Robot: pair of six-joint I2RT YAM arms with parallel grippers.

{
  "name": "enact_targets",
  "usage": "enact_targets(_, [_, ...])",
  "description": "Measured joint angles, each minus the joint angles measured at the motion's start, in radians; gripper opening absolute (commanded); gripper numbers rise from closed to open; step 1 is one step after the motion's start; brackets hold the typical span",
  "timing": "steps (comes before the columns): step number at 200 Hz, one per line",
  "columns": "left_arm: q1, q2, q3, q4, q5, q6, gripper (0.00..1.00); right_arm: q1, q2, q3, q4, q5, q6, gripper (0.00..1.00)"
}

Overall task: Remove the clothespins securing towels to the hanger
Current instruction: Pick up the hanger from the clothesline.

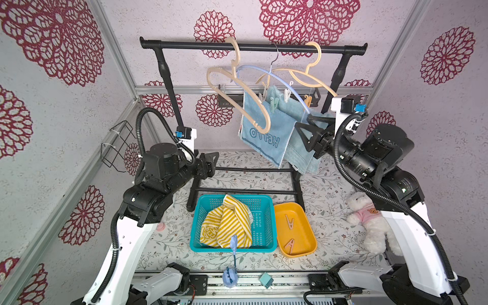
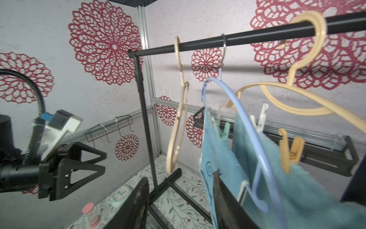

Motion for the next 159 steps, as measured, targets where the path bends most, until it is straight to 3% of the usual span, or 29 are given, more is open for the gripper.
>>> enact_targets(55, [-0.006,0.058,0.092,0.002,-0.002,0.015,0.84,-0.176,0.137,0.077,-0.020,-0.154,0.028,0.52])
enact_targets(111, [-0.008,0.091,0.125,0.037,0.049,0.024,0.84,-0.196,0.257,0.177,-0.039,-0.227,0.034,0.52])
enact_targets(159, [-0.008,0.080,0.095,0.063,0.066,0.036,0.84,-0.197,0.290,0.235,-0.043,-0.262,0.034,0.44])
